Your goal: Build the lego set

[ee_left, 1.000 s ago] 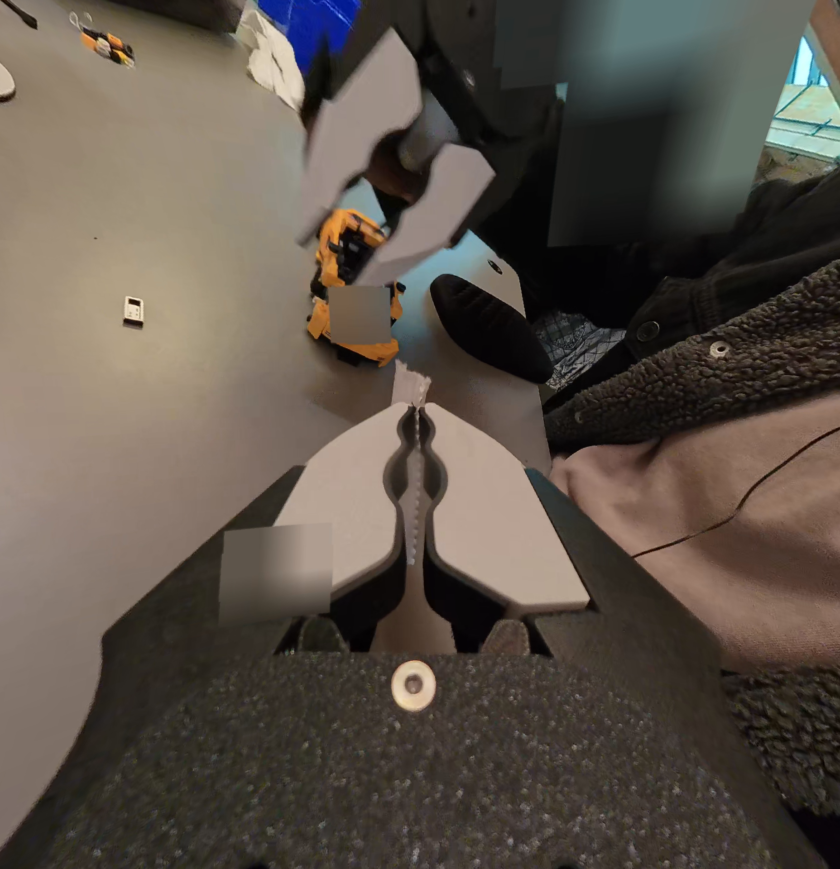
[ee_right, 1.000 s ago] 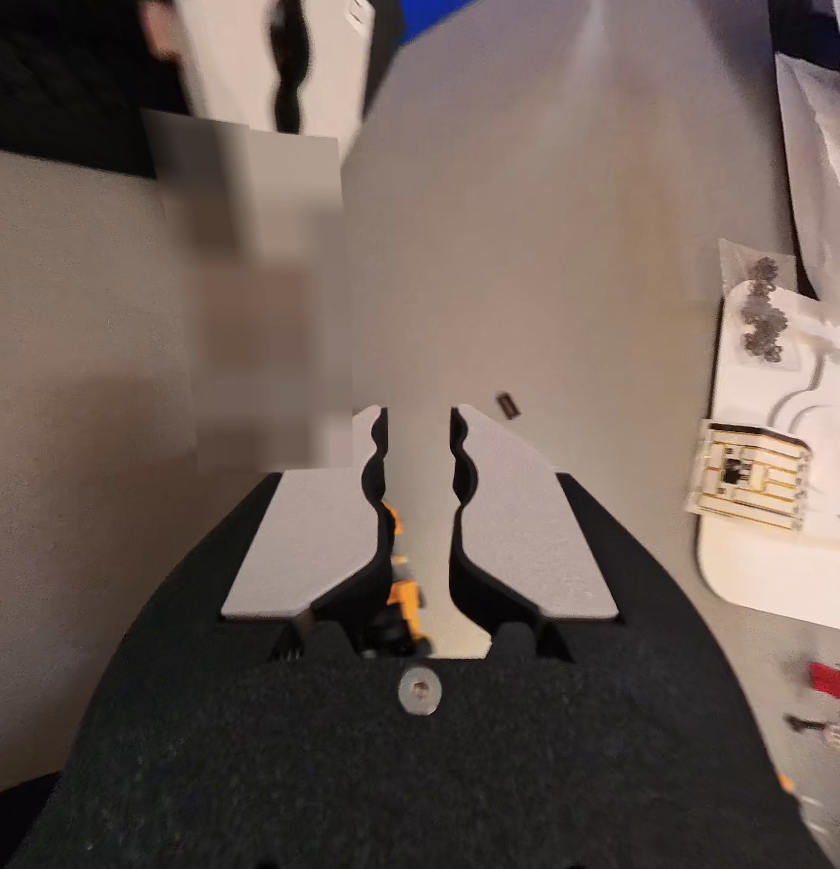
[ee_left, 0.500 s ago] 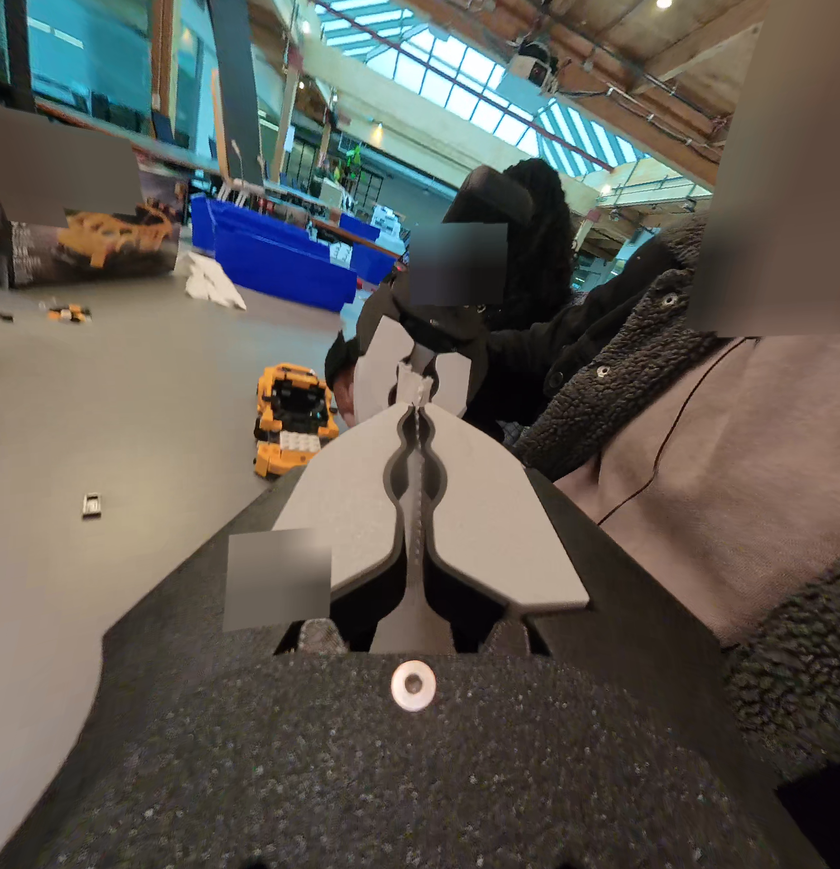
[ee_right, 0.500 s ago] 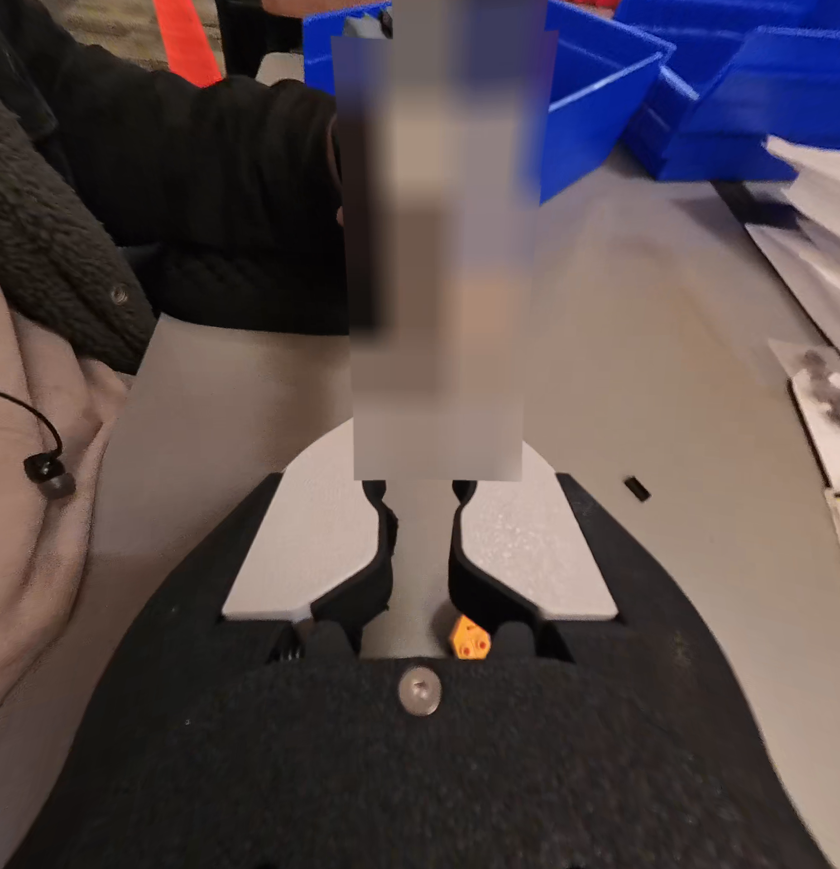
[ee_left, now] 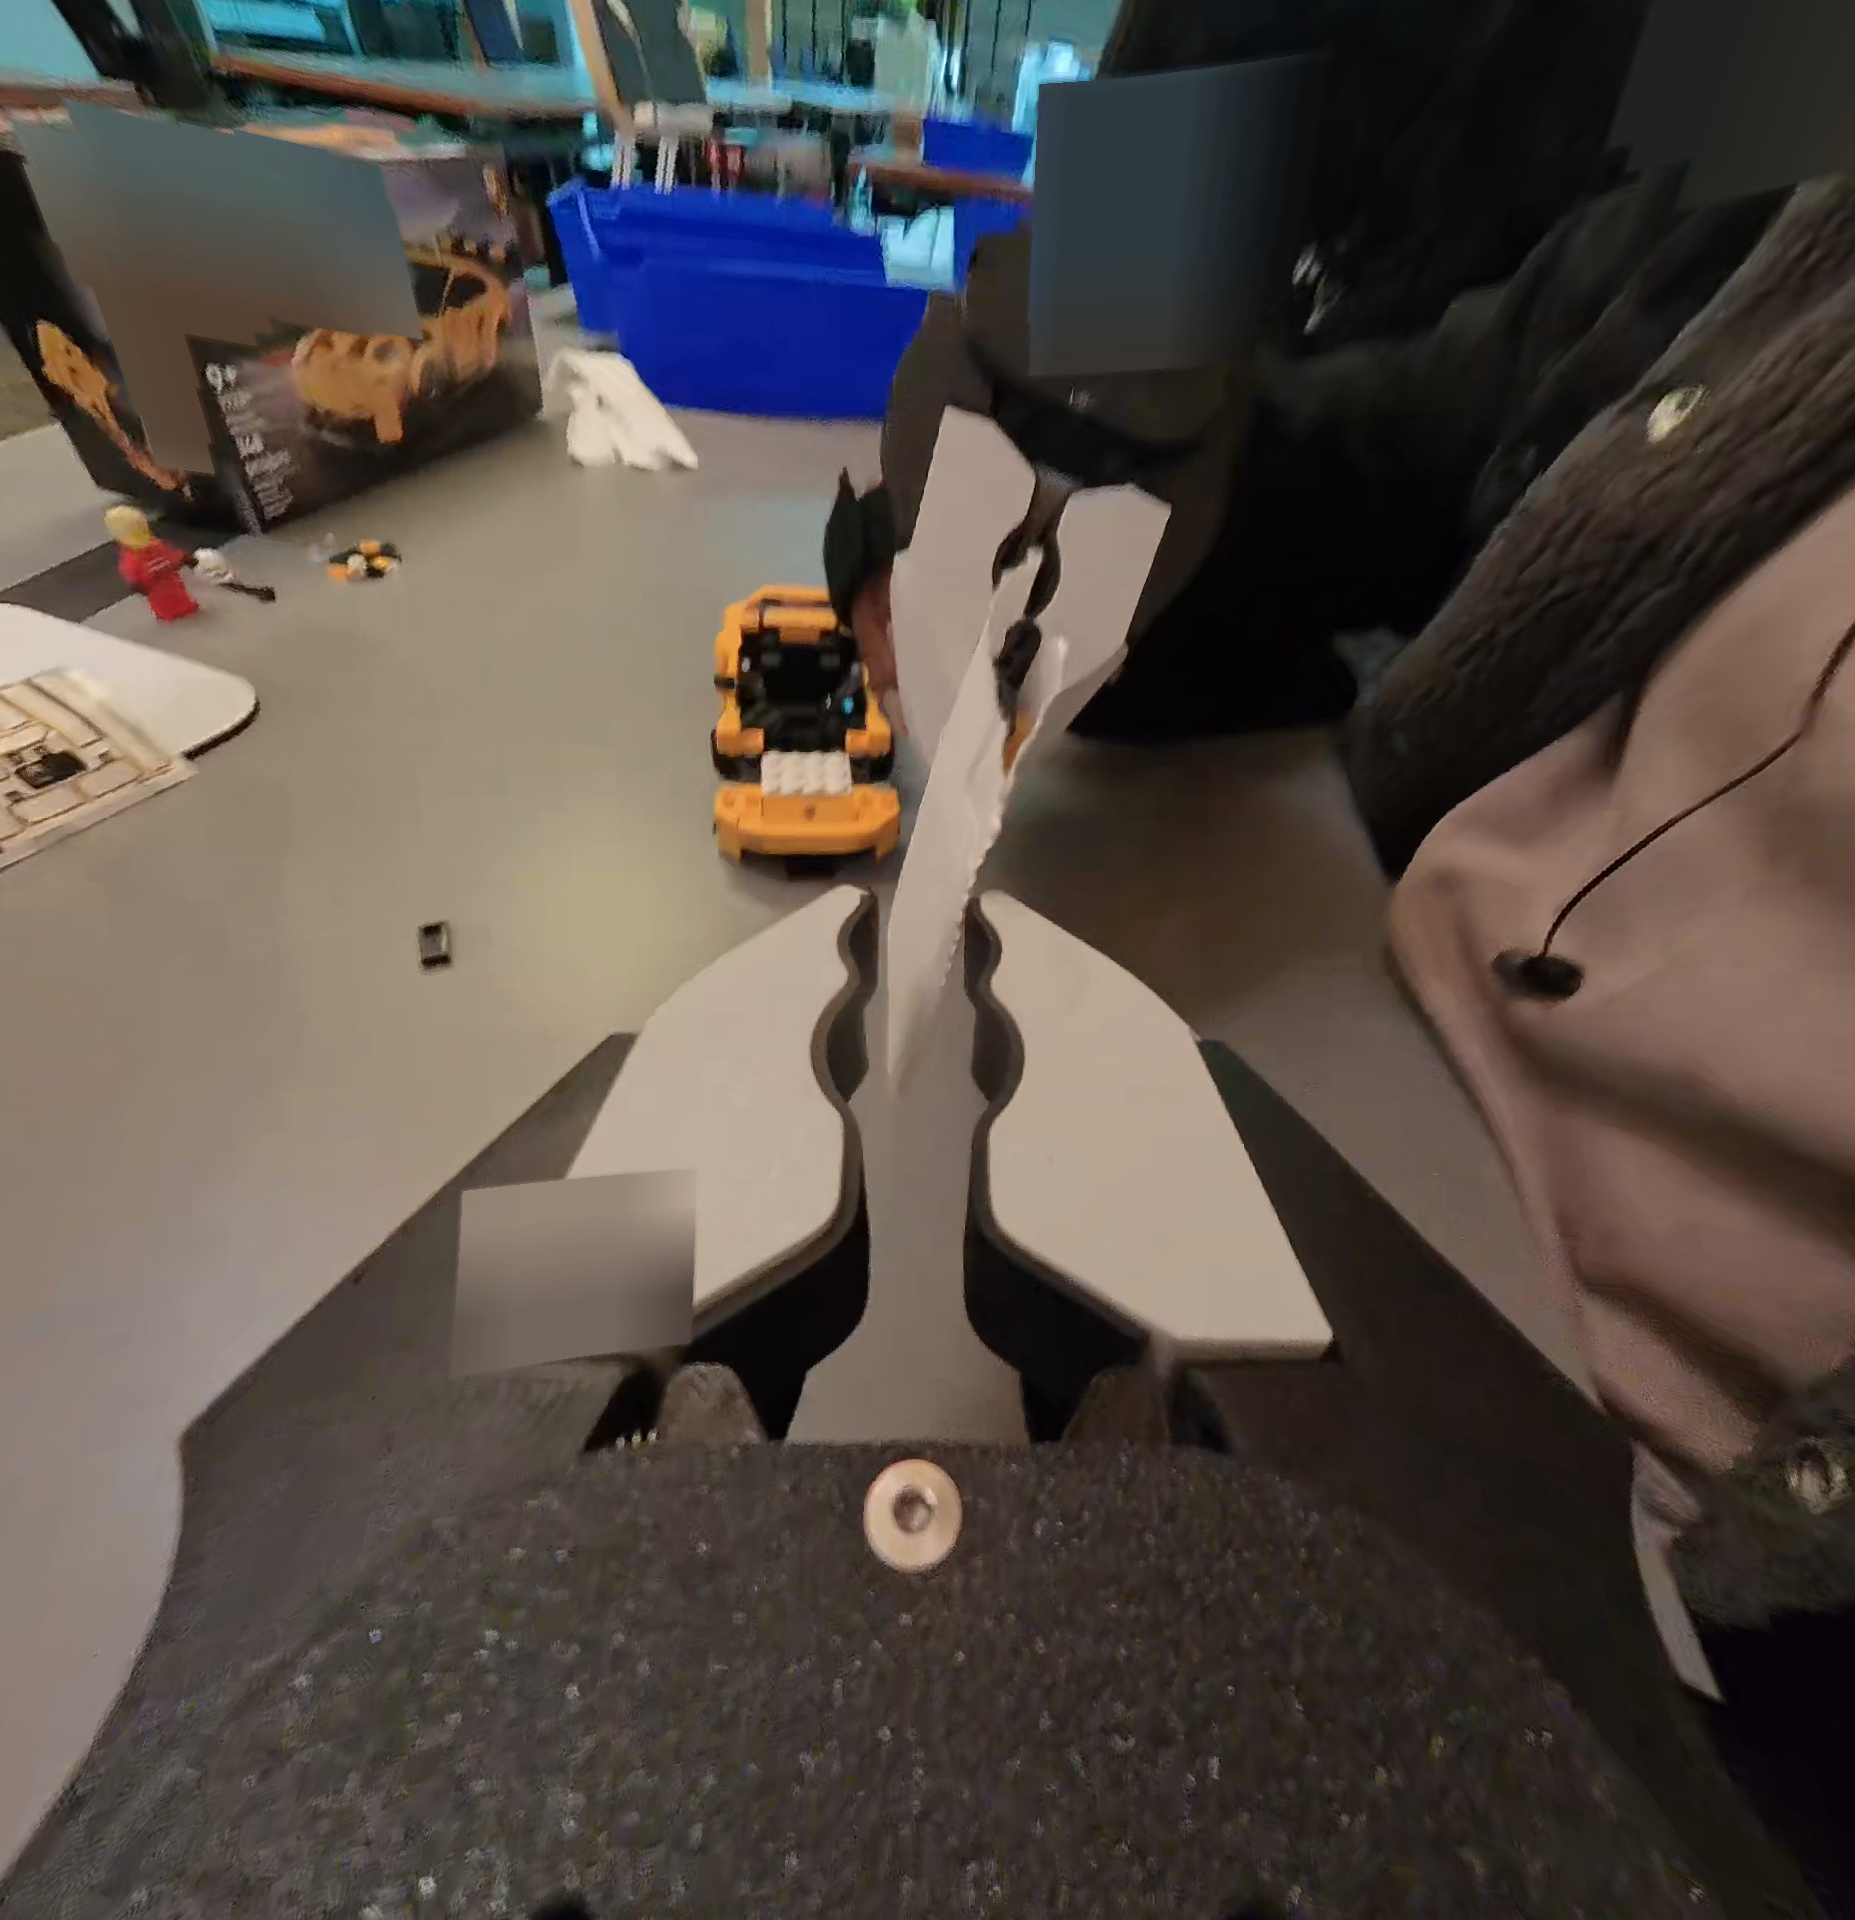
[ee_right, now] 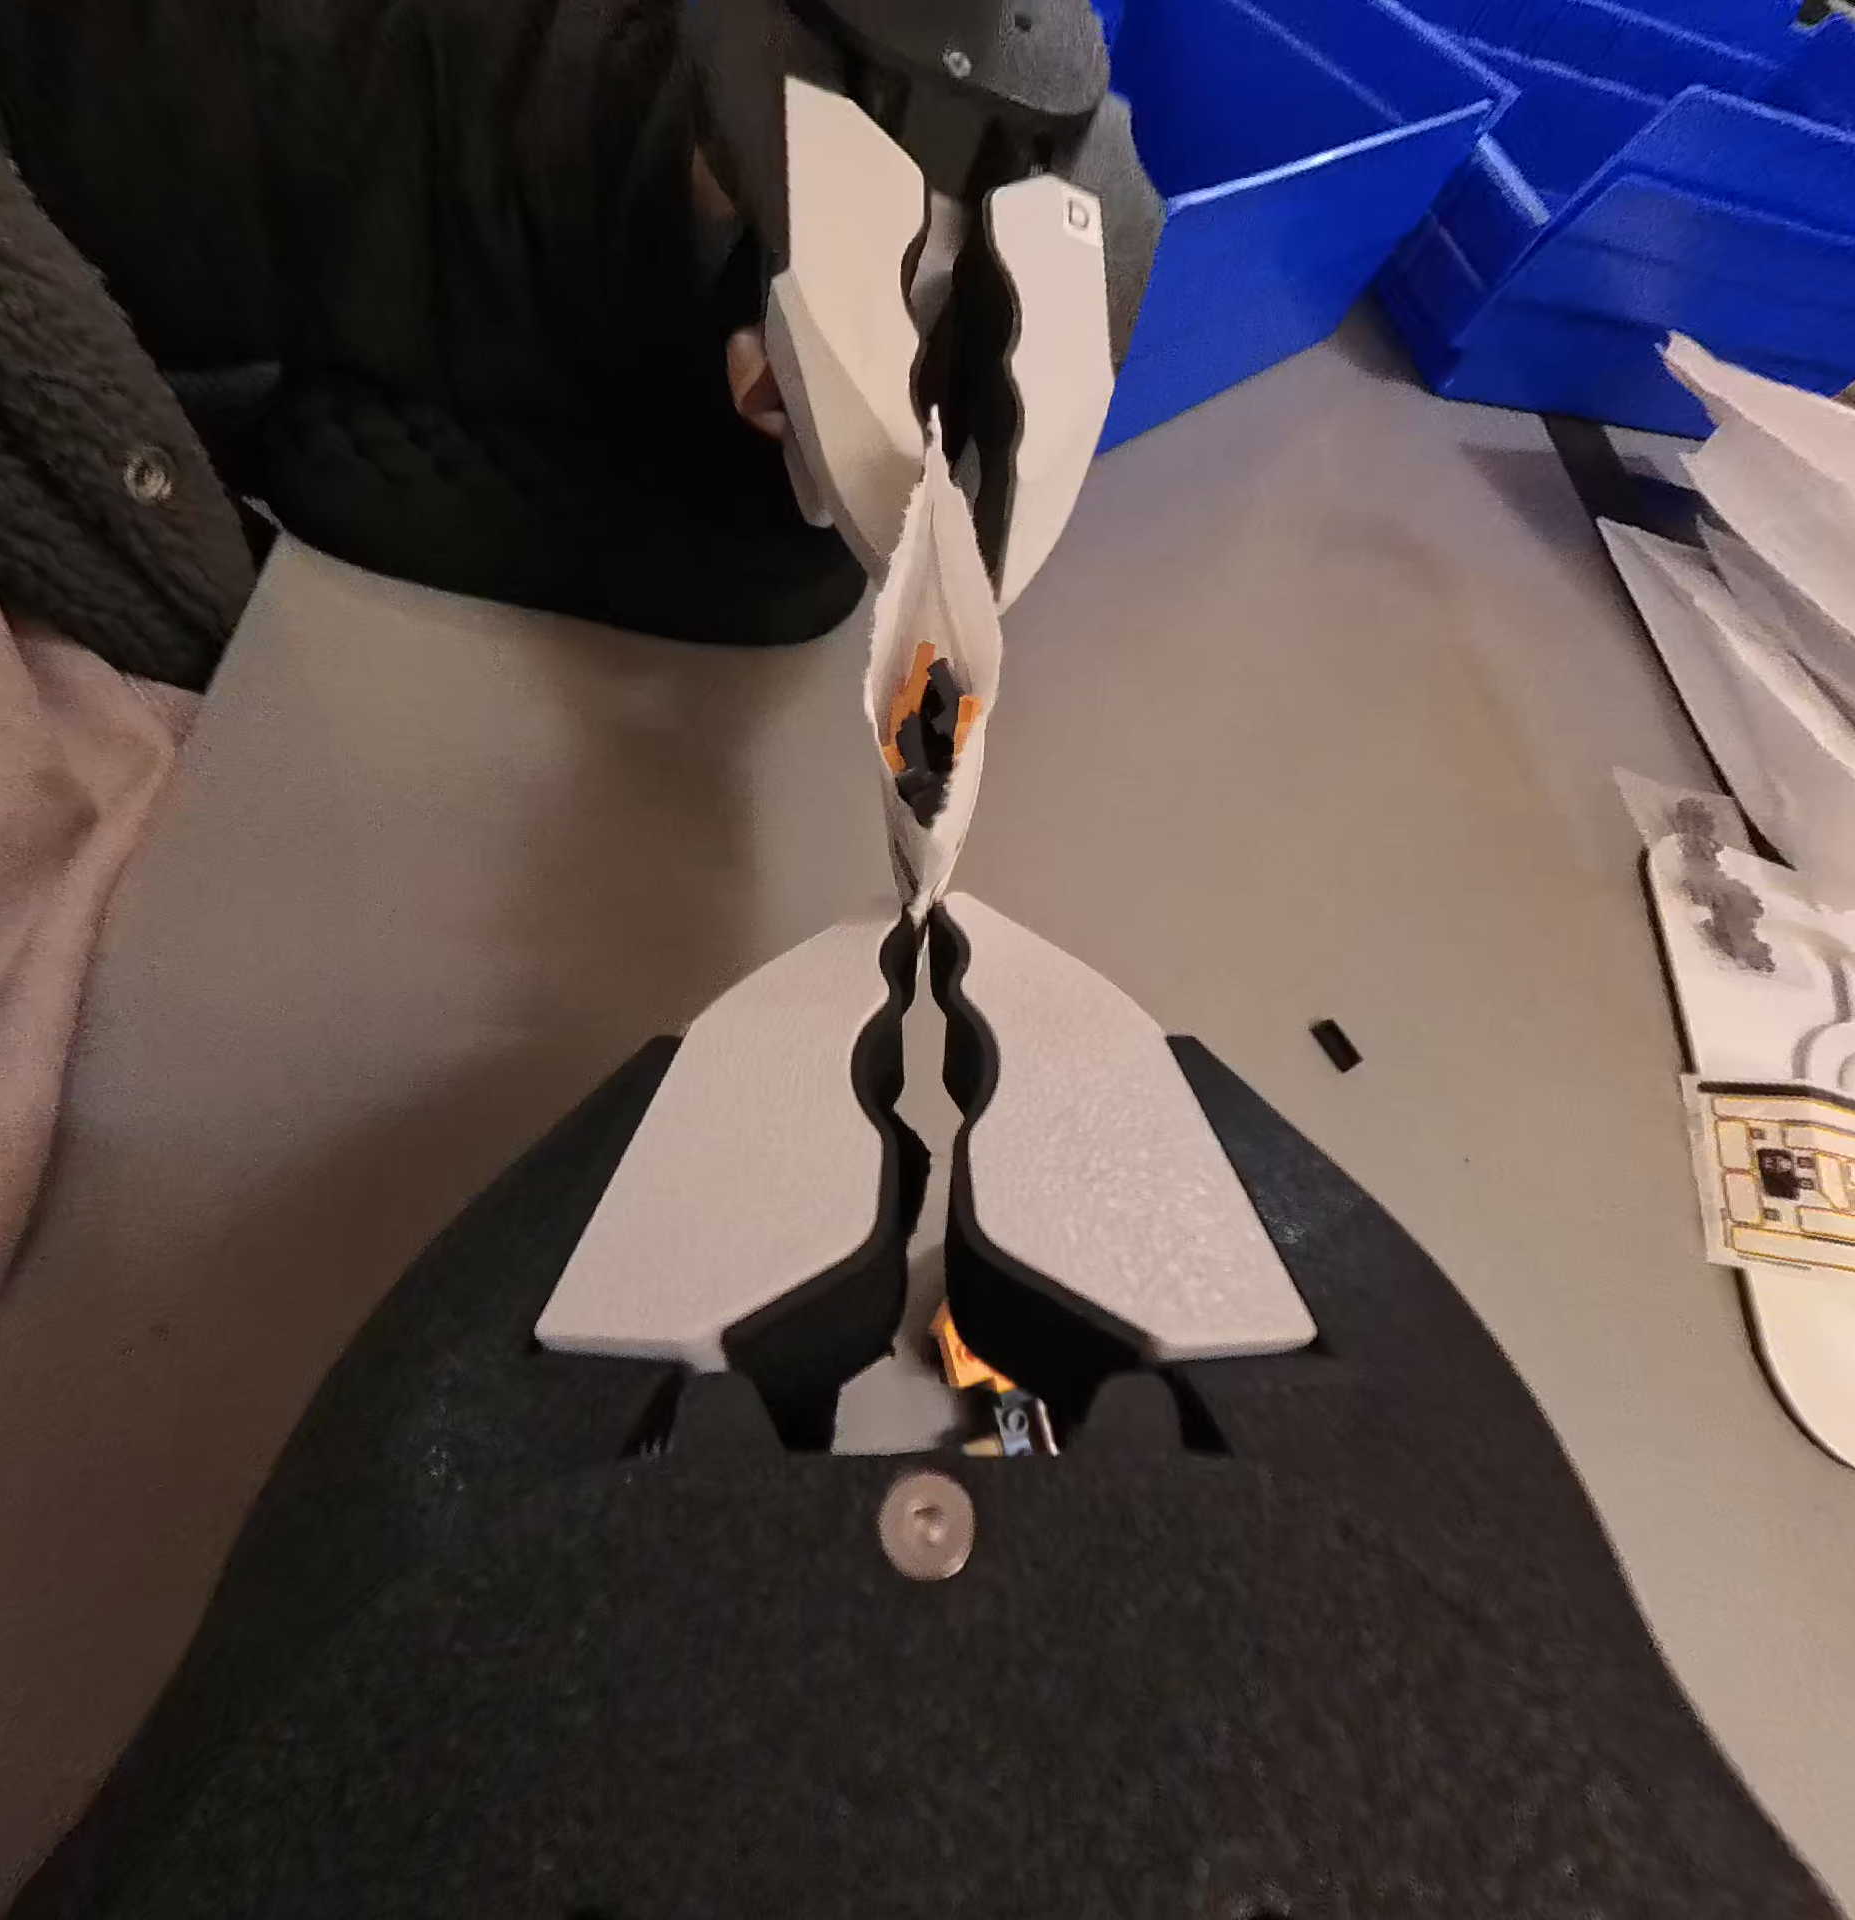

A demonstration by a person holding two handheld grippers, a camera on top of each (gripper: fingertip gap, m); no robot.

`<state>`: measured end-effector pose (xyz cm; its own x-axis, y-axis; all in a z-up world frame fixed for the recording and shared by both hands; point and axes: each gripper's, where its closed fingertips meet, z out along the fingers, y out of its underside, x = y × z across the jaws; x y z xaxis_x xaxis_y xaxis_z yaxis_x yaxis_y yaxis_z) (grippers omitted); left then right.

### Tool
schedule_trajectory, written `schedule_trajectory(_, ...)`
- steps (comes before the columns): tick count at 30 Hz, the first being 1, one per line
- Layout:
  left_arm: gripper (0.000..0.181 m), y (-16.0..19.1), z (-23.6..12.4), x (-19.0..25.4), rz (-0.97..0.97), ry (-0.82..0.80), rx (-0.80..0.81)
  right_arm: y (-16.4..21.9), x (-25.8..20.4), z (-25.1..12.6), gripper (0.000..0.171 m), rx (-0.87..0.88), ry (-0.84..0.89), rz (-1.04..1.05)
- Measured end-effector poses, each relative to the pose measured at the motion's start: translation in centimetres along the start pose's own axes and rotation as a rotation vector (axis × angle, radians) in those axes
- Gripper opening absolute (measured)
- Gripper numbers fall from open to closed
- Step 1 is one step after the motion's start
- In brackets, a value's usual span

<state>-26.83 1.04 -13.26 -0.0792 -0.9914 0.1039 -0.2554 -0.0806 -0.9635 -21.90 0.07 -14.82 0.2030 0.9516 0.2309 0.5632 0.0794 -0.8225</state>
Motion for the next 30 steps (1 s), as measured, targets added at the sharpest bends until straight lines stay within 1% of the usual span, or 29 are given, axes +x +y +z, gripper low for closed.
schedule_trajectory(2, 0.019, 0.8, 0.3, -0.2, 0.03, -0.022, -0.062, 0.4, 0.0, 0.3, 0.002, -0.019, -0.013, -0.005)
schedule_trajectory(6, 0.002, 2.3, 0.6, -0.6, 0.061, -0.056, -0.168, 1.1, 0.4, 1.0, 0.002, -0.058, -0.046, -0.02)
schedule_trajectory(9, 0.001, 3.1, 0.3, -1.4, 0.034, -0.091, -0.205, 1.5, 0.8, 1.4, 0.001, -0.087, -0.09, -0.018)
schedule_trajectory(11, 0.001, 3.1, 0.2, -2.0, -0.014, -0.103, -0.195, 1.6, 1.4, 1.6, 0.002, -0.103, -0.108, -0.029)
schedule_trajectory(14, 0.0, 3.2, 0.1, -3.1, -0.141, -0.136, -0.182, 1.7, 2.4, 2.0, 0.002, -0.125, -0.147, -0.026)
schedule_trajectory(16, 0.0, 3.2, 0.1, -3.5, -0.258, -0.128, -0.168, 1.8, 3.2, 2.6, 0.003, -0.14, -0.15, -0.044)
schedule_trajectory(18, 0.0, 3.2, 0.0, -3.7, -0.332, -0.111, -0.143, 1.5, 3.8, 3.0, 0.004, -0.127, -0.163, -0.044)
schedule_trajectory(22, 0.0, 2.7, -0.1, -3.8, -0.358, -0.1, -0.106, 0.9, 4.3, 3.6, 0.004, -0.091, -0.191, -0.018)
schedule_trajectory(27, 0.0, 3.4, 0.3, -3.9, -0.385, -0.102, -0.144, 1.4, 4.0, 4.4, 0.003, -0.105, -0.215, -0.023)
schedule_trajectory(30, 0.0, 3.7, 0.5, -4.4, -0.455, -0.129, -0.161, 2.1, 4.5, 4.8, 0.006, -0.142, -0.198, -0.043)
